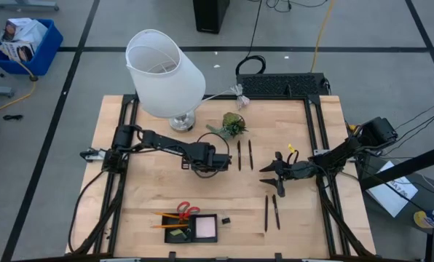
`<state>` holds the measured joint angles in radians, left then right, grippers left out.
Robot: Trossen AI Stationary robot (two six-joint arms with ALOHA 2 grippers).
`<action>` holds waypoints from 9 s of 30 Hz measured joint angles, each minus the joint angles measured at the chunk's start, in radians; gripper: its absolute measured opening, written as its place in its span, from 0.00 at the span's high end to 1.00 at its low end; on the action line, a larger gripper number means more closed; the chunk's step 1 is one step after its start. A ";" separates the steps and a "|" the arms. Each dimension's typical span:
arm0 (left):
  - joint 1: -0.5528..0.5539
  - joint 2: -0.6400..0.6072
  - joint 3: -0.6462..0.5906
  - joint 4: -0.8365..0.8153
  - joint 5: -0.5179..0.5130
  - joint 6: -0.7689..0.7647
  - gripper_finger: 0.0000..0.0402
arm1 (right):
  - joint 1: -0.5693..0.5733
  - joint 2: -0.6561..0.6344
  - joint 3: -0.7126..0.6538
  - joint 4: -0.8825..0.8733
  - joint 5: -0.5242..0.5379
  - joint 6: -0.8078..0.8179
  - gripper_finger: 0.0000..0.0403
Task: Pick and place office supplies into organizer
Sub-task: Put the top black binder clip into the mesh desk organizer
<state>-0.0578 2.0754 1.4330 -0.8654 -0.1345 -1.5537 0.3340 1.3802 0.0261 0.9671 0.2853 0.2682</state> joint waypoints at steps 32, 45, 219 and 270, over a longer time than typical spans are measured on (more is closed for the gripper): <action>-0.085 -0.095 0.000 0.005 0.029 0.017 0.73 | 0.000 0.000 0.000 0.000 0.000 0.000 0.52; -0.025 -0.087 0.000 0.004 -0.002 0.134 0.32 | 0.000 0.000 0.000 0.000 0.000 0.000 0.52; -0.797 -0.422 -0.046 0.138 0.060 0.235 0.64 | 0.000 0.000 0.000 0.000 0.000 0.000 0.52; -0.679 -0.281 -0.047 0.105 0.281 -0.357 0.53 | 0.000 0.000 0.000 0.000 0.000 0.000 0.52</action>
<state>-0.7372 1.7946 1.3857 -0.7608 0.1463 -1.9104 0.3336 1.3802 0.0257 0.9672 0.2854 0.2681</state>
